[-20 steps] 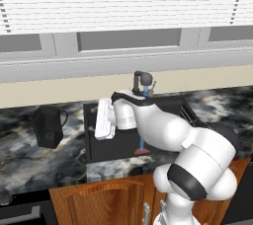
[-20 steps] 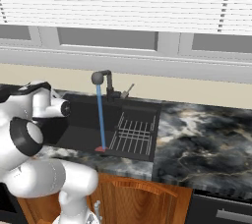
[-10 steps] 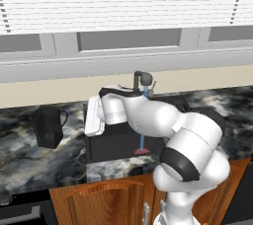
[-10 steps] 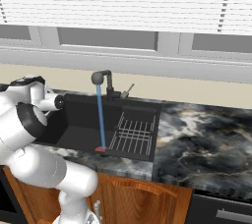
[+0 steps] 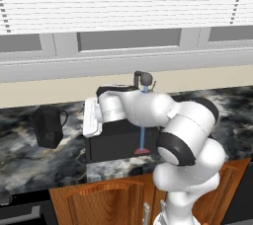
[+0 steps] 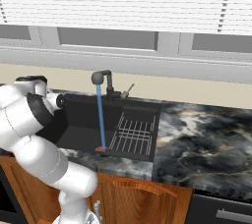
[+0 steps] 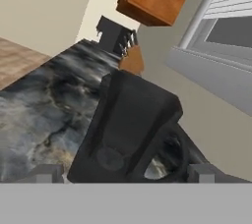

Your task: Turn on the sink faucet and place the jug under the water for a few seconds to fill it up.

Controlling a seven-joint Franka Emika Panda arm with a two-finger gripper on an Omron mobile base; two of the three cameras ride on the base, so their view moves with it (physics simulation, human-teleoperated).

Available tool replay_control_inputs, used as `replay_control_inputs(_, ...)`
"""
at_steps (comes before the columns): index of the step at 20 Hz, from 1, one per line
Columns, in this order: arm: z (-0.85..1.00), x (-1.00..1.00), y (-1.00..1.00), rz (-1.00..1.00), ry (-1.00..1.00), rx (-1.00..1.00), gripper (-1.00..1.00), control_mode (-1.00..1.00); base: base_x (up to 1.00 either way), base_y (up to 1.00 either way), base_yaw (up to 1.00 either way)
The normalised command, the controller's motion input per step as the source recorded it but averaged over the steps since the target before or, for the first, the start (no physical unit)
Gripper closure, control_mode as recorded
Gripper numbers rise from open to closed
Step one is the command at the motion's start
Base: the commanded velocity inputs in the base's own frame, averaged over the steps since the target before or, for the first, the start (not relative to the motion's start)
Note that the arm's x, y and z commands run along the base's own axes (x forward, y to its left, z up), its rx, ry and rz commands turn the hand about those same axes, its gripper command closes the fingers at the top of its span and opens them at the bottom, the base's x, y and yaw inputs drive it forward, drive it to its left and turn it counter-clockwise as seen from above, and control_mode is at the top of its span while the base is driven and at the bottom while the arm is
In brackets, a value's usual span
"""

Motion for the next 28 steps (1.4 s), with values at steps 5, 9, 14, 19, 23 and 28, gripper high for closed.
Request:
replay_control_inputs(5, -0.03, 0.17, 0.00, 0.01, 0.00, 0.00, -1.00, -1.00, 0.00, 0.00, 0.00)
replay_control_inputs(9, 0.00, 0.22, 0.06, 0.00, 0.00, 0.00, -1.00, -1.00, 0.00, 0.00, 0.00)
replay_control_inputs(14, 0.00, 0.14, 0.27, 0.00, 0.00, 0.00, -1.00, -1.00, 0.00, 0.00, 0.00)
replay_control_inputs(19, 0.00, 0.07, 0.30, 0.00, 0.00, 0.00, -1.00, -1.00, 0.00, 0.00, 0.00)
replay_control_inputs(23, 0.00, 0.24, 0.00, 0.00, 0.00, 0.00, -1.00, -1.00, 0.00, 0.00, 0.00)
replay_control_inputs(28, -0.01, 0.10, 0.00, 0.00, -0.01, 0.00, -1.00, -1.00, 0.00, 0.00, 0.00)
